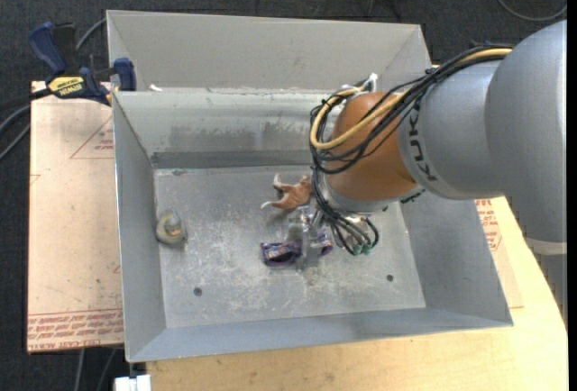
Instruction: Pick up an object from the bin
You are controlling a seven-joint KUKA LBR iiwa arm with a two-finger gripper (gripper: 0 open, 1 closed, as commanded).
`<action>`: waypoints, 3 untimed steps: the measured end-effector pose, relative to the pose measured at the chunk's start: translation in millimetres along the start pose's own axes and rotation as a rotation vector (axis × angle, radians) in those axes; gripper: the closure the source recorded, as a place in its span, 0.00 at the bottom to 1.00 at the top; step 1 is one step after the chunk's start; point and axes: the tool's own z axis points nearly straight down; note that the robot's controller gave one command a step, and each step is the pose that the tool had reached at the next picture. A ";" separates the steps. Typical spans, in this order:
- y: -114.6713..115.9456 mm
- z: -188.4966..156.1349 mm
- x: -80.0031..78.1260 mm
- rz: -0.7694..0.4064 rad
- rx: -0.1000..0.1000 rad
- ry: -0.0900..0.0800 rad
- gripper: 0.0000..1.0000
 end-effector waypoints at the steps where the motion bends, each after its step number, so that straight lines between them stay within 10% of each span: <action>1: 0.1 0.0 0.0 -0.001 0.000 0.000 1.00; 2: 12.5 -89.3 3.6 -0.020 0.000 -0.003 1.00; 3: 12.6 -89.3 3.6 -0.020 0.000 -0.003 1.00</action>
Offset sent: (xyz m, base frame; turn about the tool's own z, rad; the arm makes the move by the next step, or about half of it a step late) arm -0.0067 0.0110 0.0894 -0.0187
